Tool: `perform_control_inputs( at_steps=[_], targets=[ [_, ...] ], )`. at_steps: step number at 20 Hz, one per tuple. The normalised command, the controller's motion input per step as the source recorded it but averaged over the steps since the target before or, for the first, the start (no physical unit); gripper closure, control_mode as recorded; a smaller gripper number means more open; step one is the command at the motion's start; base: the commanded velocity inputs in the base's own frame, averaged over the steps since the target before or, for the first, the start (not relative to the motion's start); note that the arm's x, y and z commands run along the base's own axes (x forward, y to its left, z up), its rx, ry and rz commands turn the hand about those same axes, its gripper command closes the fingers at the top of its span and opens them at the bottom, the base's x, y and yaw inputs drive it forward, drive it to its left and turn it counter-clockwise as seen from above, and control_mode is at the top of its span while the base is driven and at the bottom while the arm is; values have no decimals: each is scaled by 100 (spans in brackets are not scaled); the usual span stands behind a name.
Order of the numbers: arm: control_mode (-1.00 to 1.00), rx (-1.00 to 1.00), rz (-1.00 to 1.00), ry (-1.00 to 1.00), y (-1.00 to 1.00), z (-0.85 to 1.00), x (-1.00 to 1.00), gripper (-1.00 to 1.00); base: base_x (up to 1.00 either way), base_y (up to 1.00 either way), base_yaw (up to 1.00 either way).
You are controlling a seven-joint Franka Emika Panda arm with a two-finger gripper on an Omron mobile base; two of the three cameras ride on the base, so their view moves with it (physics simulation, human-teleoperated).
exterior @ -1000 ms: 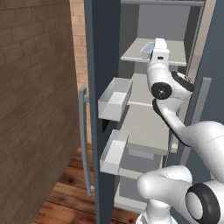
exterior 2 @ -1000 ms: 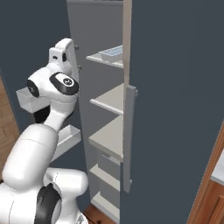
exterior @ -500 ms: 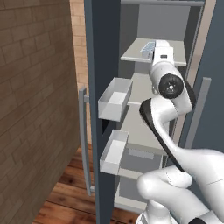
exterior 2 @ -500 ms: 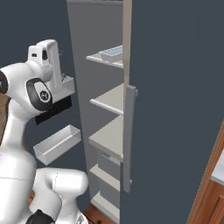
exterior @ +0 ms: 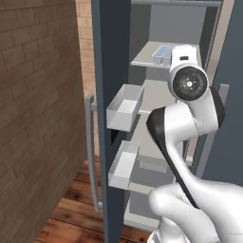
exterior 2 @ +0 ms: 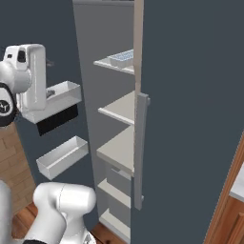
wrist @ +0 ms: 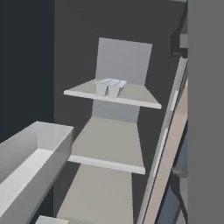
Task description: The ice cube tray has been filled with water. Take the tray and place it in the freezer to make ice. Close the freezer door after placing the tray.
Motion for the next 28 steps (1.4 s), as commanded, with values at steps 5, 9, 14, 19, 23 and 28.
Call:
perform_control_inputs(
  at_steps=[5,9,14,19,23,28],
  targets=[
    [-100,0,-4,0,1,-34,-88,-100,0,0,0],
    [-100,0,-2,0,0,-36,-89,-100,0,0,0],
    [-100,0,-2,0,0,-23,-73,-100,0,0,0],
    [-100,0,-11,1,0,-8,-39,-100,0,0,0],
    [-100,0,-3,0,0,-3,-29,-100,0,0,0],
    [-100,0,-1,-2,0,0,-24,-100,0,0,0]
  ],
)
